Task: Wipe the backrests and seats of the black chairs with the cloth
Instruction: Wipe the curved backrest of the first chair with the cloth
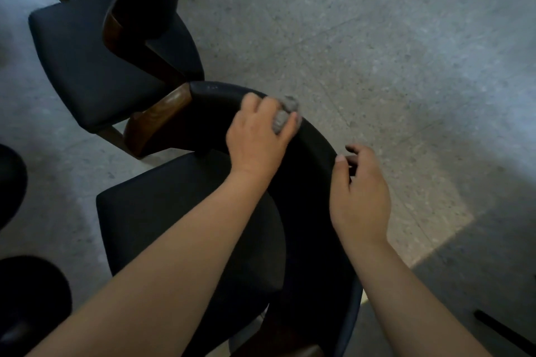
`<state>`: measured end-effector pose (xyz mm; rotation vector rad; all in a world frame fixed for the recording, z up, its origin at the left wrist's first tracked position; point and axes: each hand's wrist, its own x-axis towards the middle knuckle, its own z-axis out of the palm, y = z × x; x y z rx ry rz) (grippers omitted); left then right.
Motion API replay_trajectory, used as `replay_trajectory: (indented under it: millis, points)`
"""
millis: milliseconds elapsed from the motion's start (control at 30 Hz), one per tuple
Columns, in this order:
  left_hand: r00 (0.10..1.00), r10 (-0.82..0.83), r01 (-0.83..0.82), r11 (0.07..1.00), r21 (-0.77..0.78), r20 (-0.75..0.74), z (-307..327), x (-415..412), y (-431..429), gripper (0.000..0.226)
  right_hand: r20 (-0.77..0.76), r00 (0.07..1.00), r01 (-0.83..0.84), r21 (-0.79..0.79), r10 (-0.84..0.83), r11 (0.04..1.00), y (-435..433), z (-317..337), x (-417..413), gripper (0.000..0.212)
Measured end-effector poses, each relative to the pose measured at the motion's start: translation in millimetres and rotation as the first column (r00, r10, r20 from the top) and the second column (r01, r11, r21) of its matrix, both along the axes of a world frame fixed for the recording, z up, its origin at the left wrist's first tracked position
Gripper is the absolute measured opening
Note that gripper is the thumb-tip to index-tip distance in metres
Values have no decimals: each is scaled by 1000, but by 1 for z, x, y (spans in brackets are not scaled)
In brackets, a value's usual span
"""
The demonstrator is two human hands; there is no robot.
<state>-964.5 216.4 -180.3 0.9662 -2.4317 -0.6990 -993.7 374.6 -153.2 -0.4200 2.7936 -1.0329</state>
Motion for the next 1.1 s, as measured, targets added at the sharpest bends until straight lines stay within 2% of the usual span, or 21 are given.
replay_trajectory:
  millis: [100,233,400,533,667,733,800,867,933,1033,1100]
  points:
    - [993,121,-120,991,57,-10,-4,9,-16,29,-26,999,-28,62,30,998,-17,-8,-6,31]
    - [995,90,-85,991,99,-45,-7,19,-8,35,-126,989,-41,256,75,966,-23,-14,-3,36]
    - [995,96,-94,989,116,-17,-14,17,1,49,-135,987,-39,293,82,955,-24,-13,-2,38]
    - [992,124,-122,987,101,-13,-28,18,-1,37,-152,986,-24,291,71,956,-25,-11,-1,38]
    - [976,219,-213,947,239,5,-52,29,5,29,-162,985,-17,275,64,961,-25,-12,-1,38]
    - [980,177,-197,918,343,88,-69,41,8,28,-169,983,-18,277,67,961,-25,-13,-1,39]
    - [972,56,-158,878,452,230,-85,57,8,30,-173,982,-21,287,73,958,-25,-14,-1,40]
    - [958,-21,-126,863,488,284,-93,71,7,31,-180,981,-20,290,75,957,-25,-14,0,40]
    - [979,16,-116,867,485,204,-84,75,8,26,-193,978,-15,289,73,957,-25,-15,0,40]
    - [996,88,-77,865,496,2,-49,67,6,13,-199,977,-14,297,77,955,-26,-15,0,40]
    - [985,125,-63,902,427,-118,-20,53,2,19,-191,979,-13,299,73,954,-25,-15,0,39]
